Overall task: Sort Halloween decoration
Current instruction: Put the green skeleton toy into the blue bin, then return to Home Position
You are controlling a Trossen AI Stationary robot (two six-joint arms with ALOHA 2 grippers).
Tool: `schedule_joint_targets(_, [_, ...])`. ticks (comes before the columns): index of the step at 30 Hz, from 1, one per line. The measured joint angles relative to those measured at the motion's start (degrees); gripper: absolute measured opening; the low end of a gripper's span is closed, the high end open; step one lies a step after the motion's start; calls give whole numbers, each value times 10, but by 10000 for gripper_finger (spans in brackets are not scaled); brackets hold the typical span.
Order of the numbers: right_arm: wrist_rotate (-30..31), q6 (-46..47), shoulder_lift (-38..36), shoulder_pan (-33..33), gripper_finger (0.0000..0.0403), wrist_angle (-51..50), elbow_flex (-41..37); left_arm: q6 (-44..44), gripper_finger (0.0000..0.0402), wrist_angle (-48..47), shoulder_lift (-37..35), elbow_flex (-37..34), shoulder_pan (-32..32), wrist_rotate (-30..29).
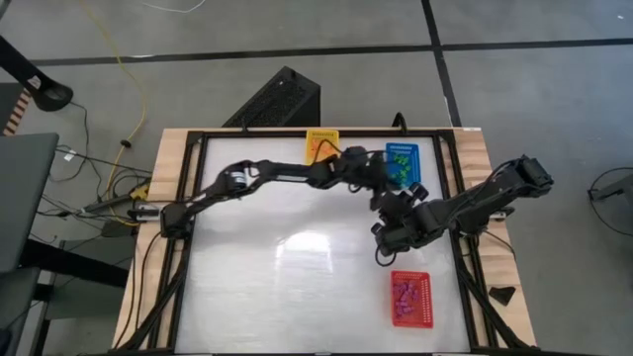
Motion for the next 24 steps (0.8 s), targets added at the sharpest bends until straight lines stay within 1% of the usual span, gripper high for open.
schedule_joint_targets(5, [-4, 149, 4, 5, 175, -98, 0, -2, 13, -11, 71, 118, 9, -21])
schedule_joint_targets(6, [-5, 176, 4, 6, 175, -110, 0, -4, 13, -22, 78, 136, 12, -32])
schedule_joint_targets(7, [-3, 198, 4, 11, 175, -111, 2, -4, 13, -33, 85, 152, 15, -56])
schedule_joint_targets(10, [-6, 240, 5, 29, 175, -141, 3, 0, 13, -82, 95, 176, 23, -110])
schedule_joint_targets(13, [8, 244, 4, 47, 175, -140, 4, 5, 21, -101, 95, 176, 24, -143])
schedule_joint_targets(16, [19, 243, 5, 53, 175, -145, 3, 10, 50, -123, 95, 177, 23, -141])
schedule_joint_targets(20, [20, 243, 5, 53, 175, -147, 3, 48, 106, -135, 95, 177, 21, -130])
schedule_joint_targets(24, [20, 242, 5, 53, 175, -150, 3, 54, 156, -147, 85, 177, 20, -137])
